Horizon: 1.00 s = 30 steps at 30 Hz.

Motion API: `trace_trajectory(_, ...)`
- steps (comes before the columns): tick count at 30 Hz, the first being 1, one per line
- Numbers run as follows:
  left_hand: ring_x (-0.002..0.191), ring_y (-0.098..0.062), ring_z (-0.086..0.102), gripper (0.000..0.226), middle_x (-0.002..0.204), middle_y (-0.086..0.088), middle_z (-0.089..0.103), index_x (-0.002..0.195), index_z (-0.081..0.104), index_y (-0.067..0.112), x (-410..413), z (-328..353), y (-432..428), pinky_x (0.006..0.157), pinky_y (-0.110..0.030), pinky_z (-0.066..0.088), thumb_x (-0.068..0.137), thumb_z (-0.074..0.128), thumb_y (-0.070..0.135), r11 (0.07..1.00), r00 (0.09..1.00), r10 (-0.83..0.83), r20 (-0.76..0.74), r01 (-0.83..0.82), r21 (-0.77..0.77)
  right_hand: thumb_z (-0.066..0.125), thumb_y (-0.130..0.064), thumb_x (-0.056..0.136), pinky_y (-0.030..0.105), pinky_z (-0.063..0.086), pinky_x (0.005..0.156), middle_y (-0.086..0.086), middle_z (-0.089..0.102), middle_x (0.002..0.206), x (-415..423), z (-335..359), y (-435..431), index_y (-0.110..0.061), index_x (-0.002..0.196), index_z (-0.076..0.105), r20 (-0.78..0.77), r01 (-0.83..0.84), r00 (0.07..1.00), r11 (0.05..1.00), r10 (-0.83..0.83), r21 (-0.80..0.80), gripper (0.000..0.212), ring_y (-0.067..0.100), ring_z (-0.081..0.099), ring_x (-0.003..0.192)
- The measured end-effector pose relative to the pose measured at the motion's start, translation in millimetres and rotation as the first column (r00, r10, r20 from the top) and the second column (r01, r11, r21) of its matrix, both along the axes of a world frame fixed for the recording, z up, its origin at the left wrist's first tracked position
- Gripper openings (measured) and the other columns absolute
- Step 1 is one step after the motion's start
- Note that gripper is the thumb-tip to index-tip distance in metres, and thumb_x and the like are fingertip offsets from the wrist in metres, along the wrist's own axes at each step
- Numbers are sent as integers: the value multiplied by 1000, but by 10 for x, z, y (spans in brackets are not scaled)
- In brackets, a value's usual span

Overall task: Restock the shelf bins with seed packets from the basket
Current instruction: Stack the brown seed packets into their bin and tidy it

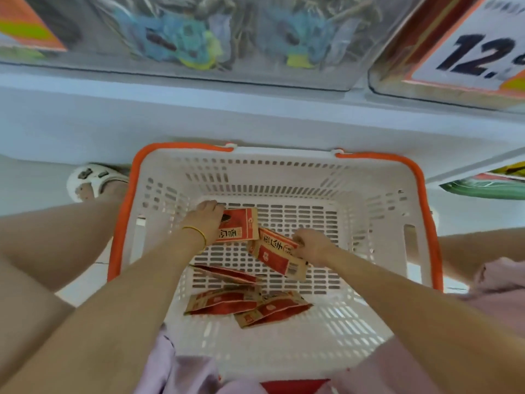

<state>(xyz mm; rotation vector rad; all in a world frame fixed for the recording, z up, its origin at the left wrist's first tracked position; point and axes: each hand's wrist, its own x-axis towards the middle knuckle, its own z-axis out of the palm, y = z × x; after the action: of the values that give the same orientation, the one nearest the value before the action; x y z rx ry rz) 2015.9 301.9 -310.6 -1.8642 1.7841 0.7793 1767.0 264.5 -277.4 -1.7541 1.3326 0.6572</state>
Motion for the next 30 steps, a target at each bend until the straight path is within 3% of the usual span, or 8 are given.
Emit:
trace_trajectory(4, 130, -29, 37, 68, 144, -10, 33, 145, 22, 12, -37, -169, -100, 101, -41, 37, 88, 57, 24, 997, 997, -72, 36, 72, 18, 50, -13, 96, 28, 40, 94, 7, 56, 132, -193, 348, -110, -18, 137, 45, 170, 83, 983, 995, -73, -51, 42, 25, 53, 120)
trace_trajectory(8, 115, -28, 50, 60, 129, -9, 44, 132, 36, 14, -59, -236, -82, 90, -40, 45, 82, 65, 31, 998, 996, -55, 75, 52, 34, 51, -10, 93, 30, 51, 85, 4, 64, 115, -265, 572, -127, -15, 108, 68, 209, 147, 968, 989, -137, -33, 23, 21, 61, 101)
trace_trajectory(12, 102, -24, 60, 52, 113, -4, 61, 115, 48, 18, -86, -214, -55, 84, -38, 51, 74, 73, 36, 993, 999, 31, -22, -28, 116, 55, 7, 83, 20, 48, 77, -3, 58, 114, -310, 756, -80, -13, 123, 59, 278, 108, 951, 987, -138, 122, 45, 17, 58, 97)
trace_trajectory(17, 106, -25, 55, 41, 112, -3, 63, 113, 53, 18, -239, 137, -217, 88, -34, 47, 79, 69, 36, 989, 982, 130, -140, -118, 88, 61, -8, 87, 21, 48, 82, 2, 67, 107, -337, 937, -71, -14, 112, 68, 278, 152, 955, 974, -101, -169, 27, 18, 63, 97)
trace_trajectory(20, 99, -24, 57, 36, 108, -6, 61, 115, 50, 11, -417, 537, -342, 83, -29, 45, 84, 67, 17, 936, 810, 351, -470, -310, 165, 70, -23, 82, 30, 50, 76, -8, 62, 82, -357, 1205, -146, -20, 82, 72, 433, 361, 873, 893, -224, -267, 3, 13, 61, 79)
trace_trajectory(22, 93, -21, 56, 34, 98, -3, 58, 113, 45, 9, -571, 854, -367, 78, -29, 47, 86, 65, 13, 899, 650, 425, -630, -381, 214, 71, -23, 82, 27, 47, 70, -6, 58, 73, -401, 1380, -198, -19, 70, 67, 545, 519, 759, 836, -356, -178, 13, 11, 57, 70)
trace_trajectory(25, 99, -28, 62, 34, 111, -14, 62, 114, 44, 10, -796, 1259, -354, 88, -42, 52, 86, 65, 11, 853, 430, 483, -763, -430, 297, 64, -21, 88, 27, 54, 71, 3, 70, 84, -466, 1581, -217, -9, 88, 68, 636, 666, 498, 730, -589, 153, 13, 13, 66, 76)
trace_trajectory(30, 86, -21, 70, 26, 102, -11, 69, 112, 52, 16, -1070, 1764, -211, 74, -36, 58, 94, 44, -1, 803, 78, 528, -846, -371, 467, 59, -20, 92, 21, 56, 59, 1, 70, 79, -594, 1820, -178, -12, 92, 65, 670, 755, 266, 582, -693, 303, 10, 10, 67, 69)
